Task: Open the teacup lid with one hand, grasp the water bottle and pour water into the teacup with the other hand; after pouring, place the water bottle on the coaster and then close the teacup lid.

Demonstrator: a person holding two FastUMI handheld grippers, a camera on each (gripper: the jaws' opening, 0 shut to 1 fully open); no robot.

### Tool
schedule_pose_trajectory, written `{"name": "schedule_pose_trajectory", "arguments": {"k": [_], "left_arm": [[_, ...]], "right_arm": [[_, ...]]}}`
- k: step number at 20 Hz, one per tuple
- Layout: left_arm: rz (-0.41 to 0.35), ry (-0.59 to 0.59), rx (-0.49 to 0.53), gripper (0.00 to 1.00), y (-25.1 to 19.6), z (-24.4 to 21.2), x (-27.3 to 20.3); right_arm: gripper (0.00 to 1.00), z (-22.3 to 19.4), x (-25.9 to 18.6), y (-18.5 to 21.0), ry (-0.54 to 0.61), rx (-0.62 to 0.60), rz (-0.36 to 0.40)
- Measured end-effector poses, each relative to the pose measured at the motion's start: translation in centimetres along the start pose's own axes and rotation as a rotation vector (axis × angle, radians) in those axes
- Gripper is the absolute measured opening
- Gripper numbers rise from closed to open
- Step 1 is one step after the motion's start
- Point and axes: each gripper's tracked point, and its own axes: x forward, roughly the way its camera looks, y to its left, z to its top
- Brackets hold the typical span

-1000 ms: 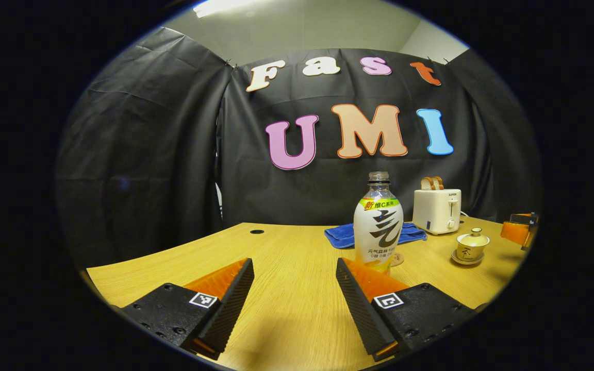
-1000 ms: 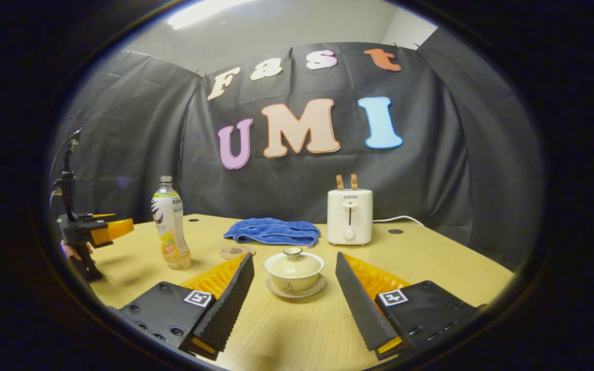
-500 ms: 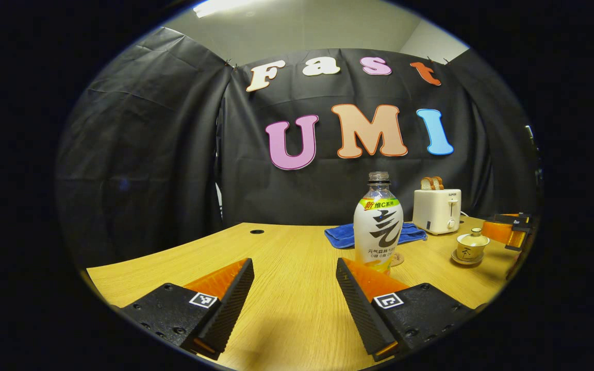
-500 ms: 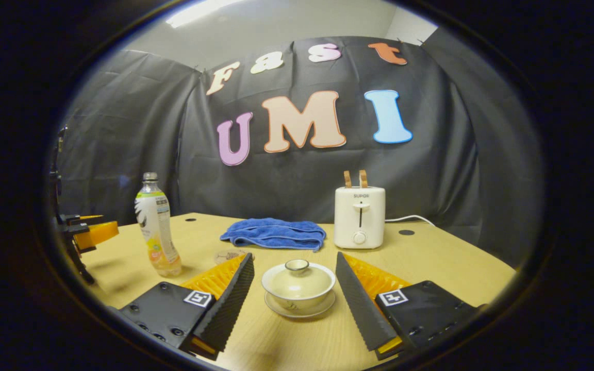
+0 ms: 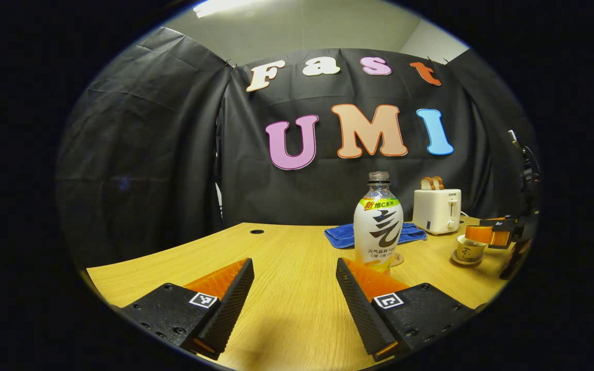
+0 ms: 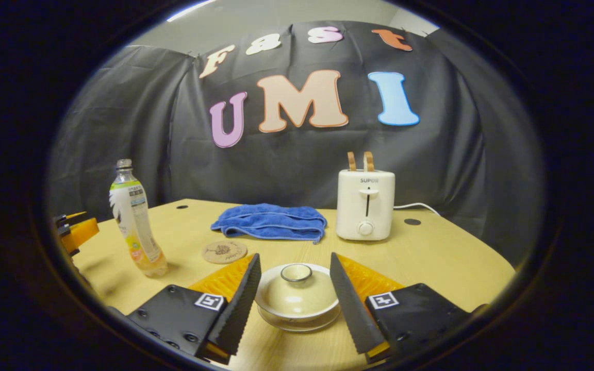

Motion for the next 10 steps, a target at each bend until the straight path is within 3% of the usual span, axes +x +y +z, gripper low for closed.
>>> {"name": "schedule_pose_trajectory", "arguments": {"k": [1,4,6,10], "left_arm": [[0.000,0.000,0.000,0.94,-0.04,-0.02,-0.03],[0.000,0.000,0.000,0.94,-0.06,-0.04,-0.05],[0.000,0.000,0.000,0.94,-0.07,-0.03,0.03],[0.001,0.000,-0.001,0.94,-0.12,-0.05,0.04]], "right_arm": [[0.84,-0.09,0.25,-0.04,0.008,-0.001,-0.007],[0.53,-0.06,0.63,-0.11,0.010,-0.002,-0.011],[0.39,0.08,0.95,0.01,0.003,-0.013,-0.008],[0.36,0.30,0.74,0.23,-0.009,-0.036,-0.007]]}}
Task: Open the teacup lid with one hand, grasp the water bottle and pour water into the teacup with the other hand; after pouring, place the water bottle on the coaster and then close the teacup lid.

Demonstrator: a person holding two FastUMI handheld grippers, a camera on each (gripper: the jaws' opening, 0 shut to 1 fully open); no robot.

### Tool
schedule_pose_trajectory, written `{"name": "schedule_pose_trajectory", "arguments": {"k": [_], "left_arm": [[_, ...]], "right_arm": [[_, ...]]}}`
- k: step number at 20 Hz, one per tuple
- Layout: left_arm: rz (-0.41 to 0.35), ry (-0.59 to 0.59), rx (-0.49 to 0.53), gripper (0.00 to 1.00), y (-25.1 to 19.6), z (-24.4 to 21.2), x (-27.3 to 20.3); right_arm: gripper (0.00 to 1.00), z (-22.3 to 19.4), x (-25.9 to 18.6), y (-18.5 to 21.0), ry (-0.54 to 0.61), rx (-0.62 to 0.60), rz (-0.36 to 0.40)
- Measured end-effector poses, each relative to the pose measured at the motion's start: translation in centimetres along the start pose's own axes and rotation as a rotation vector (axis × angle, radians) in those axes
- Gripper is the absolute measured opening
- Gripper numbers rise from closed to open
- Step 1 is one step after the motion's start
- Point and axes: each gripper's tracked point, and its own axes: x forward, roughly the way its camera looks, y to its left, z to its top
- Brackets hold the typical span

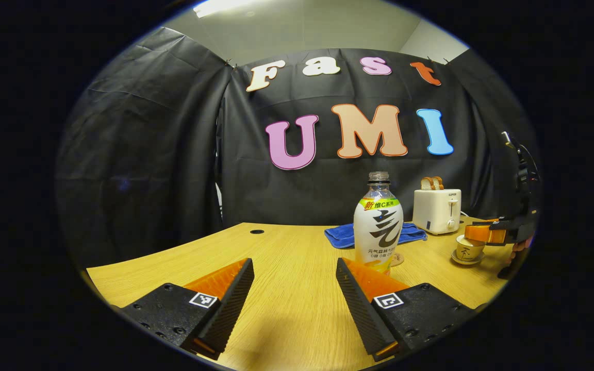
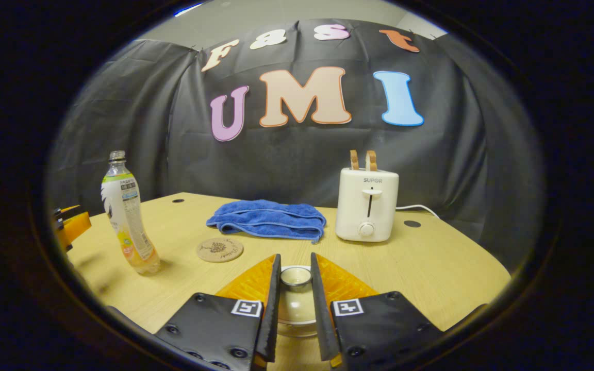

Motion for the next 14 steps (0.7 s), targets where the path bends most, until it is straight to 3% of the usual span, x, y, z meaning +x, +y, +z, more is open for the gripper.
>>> {"name": "schedule_pose_trajectory", "arguments": {"k": [9,14], "left_arm": [[-0.006,0.000,-0.001,0.94,-0.2,-0.1,-0.1],[-0.050,-0.002,-0.001,0.94,-1.1,0.0,0.1]], "right_arm": [[0.35,1.3,-2.1,-0.5,-0.109,0.040,0.003],[0.35,1.7,-4.6,-1.1,-0.151,0.049,-0.005]]}}
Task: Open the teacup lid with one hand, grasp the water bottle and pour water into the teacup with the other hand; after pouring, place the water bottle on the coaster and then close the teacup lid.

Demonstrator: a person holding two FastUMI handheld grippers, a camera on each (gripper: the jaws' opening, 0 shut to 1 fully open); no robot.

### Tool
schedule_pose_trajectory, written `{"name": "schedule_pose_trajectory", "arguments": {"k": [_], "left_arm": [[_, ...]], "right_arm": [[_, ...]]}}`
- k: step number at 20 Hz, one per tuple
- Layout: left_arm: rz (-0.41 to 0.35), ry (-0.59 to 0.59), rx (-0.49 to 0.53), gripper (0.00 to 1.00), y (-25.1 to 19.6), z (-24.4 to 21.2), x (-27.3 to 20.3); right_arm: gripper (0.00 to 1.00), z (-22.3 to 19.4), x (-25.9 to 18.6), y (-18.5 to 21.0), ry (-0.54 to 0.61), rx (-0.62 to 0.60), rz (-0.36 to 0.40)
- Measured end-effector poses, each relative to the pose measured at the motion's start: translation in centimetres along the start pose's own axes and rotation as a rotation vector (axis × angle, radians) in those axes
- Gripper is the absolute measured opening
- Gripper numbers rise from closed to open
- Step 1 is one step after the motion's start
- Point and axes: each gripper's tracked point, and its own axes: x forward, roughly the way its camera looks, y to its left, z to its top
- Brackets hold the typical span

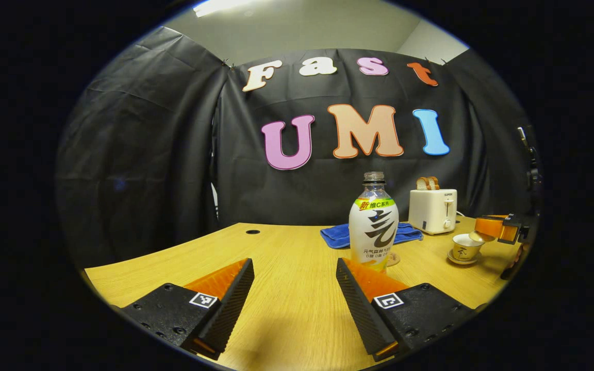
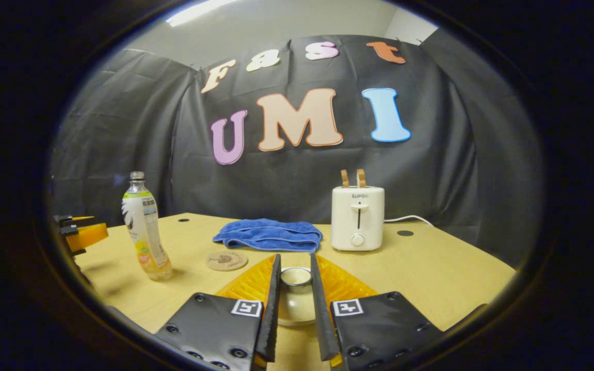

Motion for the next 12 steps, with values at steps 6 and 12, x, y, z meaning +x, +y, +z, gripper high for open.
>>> {"name": "schedule_pose_trajectory", "arguments": {"k": [6,12], "left_arm": [[-0.214,-0.003,0.001,0.93,-4.0,0.1,0.1],[-0.321,0.016,-0.007,0.92,-6.6,-0.3,0.9]], "right_arm": [[0.35,0.0,-2.0,-1.0,-0.002,0.001,-0.017],[0.35,0.0,-3.6,-2.0,-0.003,0.001,-0.028]]}}
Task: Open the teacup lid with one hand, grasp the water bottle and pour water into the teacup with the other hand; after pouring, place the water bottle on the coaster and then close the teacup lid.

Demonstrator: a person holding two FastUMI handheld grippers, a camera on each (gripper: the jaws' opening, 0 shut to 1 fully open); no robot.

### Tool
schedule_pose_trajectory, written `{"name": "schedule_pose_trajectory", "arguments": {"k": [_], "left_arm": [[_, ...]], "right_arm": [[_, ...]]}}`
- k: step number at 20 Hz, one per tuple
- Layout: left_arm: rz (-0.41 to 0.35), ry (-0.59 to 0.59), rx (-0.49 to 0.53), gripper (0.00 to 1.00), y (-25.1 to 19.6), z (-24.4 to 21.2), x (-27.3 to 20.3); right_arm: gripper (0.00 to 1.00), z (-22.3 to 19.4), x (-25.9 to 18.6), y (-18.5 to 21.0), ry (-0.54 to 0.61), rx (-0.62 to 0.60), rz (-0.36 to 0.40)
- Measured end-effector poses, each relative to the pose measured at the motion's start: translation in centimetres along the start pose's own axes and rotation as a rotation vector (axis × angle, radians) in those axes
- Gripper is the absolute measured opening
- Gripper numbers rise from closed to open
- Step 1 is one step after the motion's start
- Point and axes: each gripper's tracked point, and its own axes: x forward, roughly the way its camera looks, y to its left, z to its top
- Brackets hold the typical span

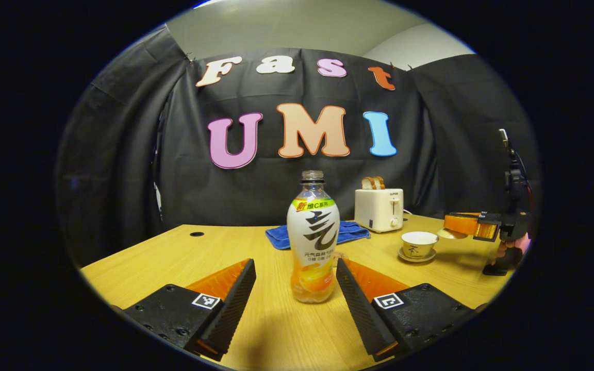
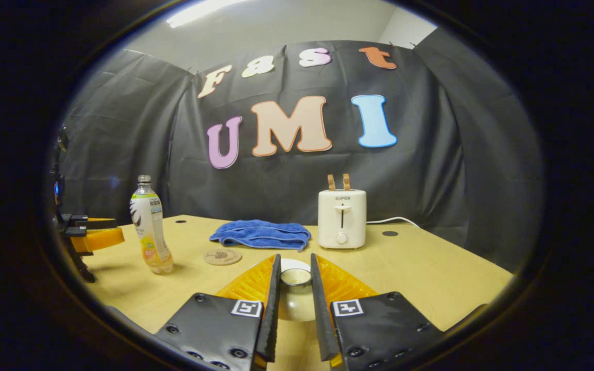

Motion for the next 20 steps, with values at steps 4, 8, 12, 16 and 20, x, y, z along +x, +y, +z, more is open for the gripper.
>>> {"name": "schedule_pose_trajectory", "arguments": {"k": [4,8,12,16,20], "left_arm": [[-0.024,0.044,-0.007,0.90,-0.7,-0.5,2.1],[-0.037,0.115,0.005,0.90,-1.5,-1.7,4.8],[0.006,0.144,0.000,0.76,-1.1,-1.9,7.0],[0.004,0.168,0.024,0.74,-1.9,-2.3,8.4],[0.012,0.184,0.035,0.60,-2.2,-2.4,8.6]], "right_arm": [[0.35,0.0,-0.5,-0.5,0.001,0.000,-0.001],[0.35,0.0,-0.6,-0.4,0.003,0.001,0.004],[0.35,0.0,-0.7,-0.6,0.003,0.001,0.011],[0.35,0.0,-0.8,-1.1,0.002,0.001,0.005],[0.35,0.1,-0.8,-2.4,0.001,0.001,-0.023]]}}
